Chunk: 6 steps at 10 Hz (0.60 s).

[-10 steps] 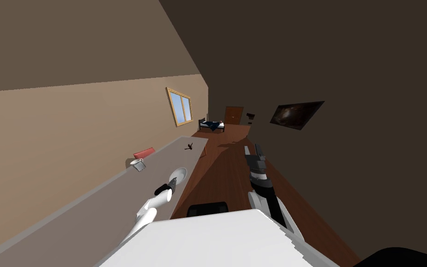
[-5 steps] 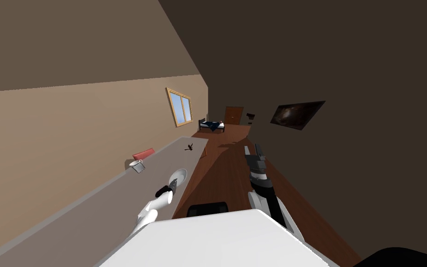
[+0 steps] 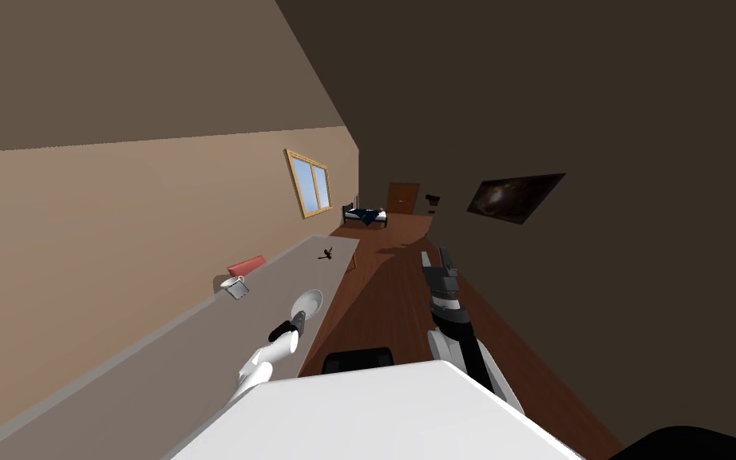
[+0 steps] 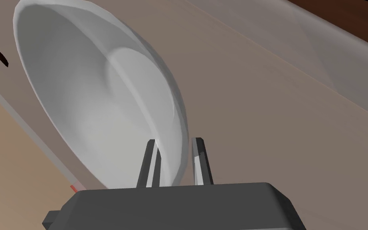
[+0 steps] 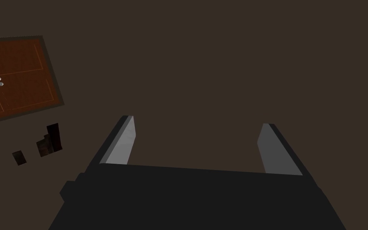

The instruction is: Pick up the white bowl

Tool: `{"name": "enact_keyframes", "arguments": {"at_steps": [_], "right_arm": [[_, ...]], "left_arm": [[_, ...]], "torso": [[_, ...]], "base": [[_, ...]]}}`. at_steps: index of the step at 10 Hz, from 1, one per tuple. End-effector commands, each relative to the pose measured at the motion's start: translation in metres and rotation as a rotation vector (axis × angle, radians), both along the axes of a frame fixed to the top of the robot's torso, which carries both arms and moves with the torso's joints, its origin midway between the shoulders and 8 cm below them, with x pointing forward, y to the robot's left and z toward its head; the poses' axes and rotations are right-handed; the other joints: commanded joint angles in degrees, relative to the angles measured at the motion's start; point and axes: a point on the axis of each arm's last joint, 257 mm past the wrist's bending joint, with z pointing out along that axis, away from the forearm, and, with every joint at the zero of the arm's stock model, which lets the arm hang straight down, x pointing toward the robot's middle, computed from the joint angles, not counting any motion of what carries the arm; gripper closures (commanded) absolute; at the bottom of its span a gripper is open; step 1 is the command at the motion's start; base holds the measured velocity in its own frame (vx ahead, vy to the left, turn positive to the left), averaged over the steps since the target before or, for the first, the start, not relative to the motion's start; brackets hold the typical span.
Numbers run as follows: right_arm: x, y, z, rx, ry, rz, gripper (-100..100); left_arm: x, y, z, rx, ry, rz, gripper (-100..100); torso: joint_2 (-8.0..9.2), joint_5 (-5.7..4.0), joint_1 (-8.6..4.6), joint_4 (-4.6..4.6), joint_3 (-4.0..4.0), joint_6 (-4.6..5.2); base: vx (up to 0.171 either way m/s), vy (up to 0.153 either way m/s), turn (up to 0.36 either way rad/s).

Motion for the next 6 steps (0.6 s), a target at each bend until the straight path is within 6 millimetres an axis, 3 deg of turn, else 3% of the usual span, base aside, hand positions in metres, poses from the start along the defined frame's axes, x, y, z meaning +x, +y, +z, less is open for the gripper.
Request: {"name": "enact_keyframes", "arguments": {"at_steps": [1, 2, 3, 4, 6], "right_arm": [[0.0, 0.0, 0.0, 0.0, 0.0, 0.0, 0], [0.0, 0.0, 0.0, 0.0, 0.0, 0.0, 0], [0.0, 0.0, 0.0, 0.0, 0.0, 0.0, 0], [0.0, 0.0, 0.0, 0.0, 0.0, 0.0, 0], [0.0, 0.0, 0.0, 0.0, 0.0, 0.0, 0]], "left_arm": [[0.0, 0.0, 0.0, 0.0, 0.0, 0.0, 100], [0.0, 0.0, 0.0, 0.0, 0.001, 0.0, 100], [-0.001, 0.0, -0.001, 0.0, 0.002, 0.0, 0], [0.005, 0.005, 0.007, -0.001, -0.001, 0.002, 100], [0.009, 0.009, 0.012, -0.001, -0.001, 0.001, 100]], "torso": [[0.0, 0.0, 0.0, 0.0, 0.0, 0.0], [0.03, -0.01, 0.0, 0.02, 0.02, 0.0], [0.05, -0.02, -0.01, 0.04, 0.04, -0.01], [0.06, -0.02, -0.02, 0.05, 0.05, -0.01], [0.33, -0.07, -0.2, 0.12, 0.21, -0.02]], "base": [[0.0, 0.0, 0.0], [0.0, 0.0, 0.0], [0.0, 0.0, 0.0], [-0.047, -0.037, 0.006], [-0.067, -0.046, 0.008]]}}
